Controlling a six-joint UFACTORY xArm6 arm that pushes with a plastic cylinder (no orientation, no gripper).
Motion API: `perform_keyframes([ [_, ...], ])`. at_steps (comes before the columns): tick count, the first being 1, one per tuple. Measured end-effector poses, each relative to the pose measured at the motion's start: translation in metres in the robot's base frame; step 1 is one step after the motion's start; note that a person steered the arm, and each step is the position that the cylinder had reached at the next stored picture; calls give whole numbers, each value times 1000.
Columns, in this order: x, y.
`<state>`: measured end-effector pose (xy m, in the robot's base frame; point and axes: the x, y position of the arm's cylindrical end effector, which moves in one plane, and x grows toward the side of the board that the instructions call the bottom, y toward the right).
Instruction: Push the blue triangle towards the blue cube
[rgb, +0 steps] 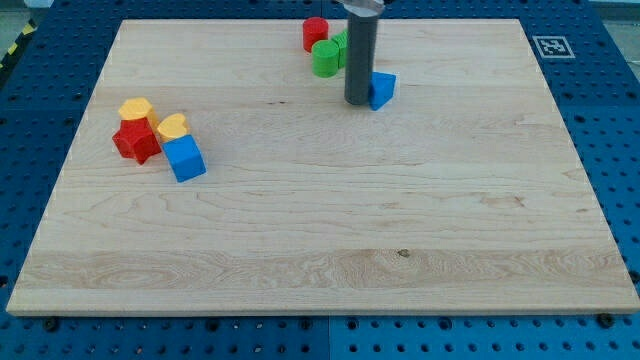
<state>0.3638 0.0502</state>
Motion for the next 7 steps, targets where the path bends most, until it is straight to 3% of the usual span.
perform_keyframes([
  [1,35,19],
  [2,43,89],
  [3,13,115],
  [4,-17,88],
  [7,-14,18],
])
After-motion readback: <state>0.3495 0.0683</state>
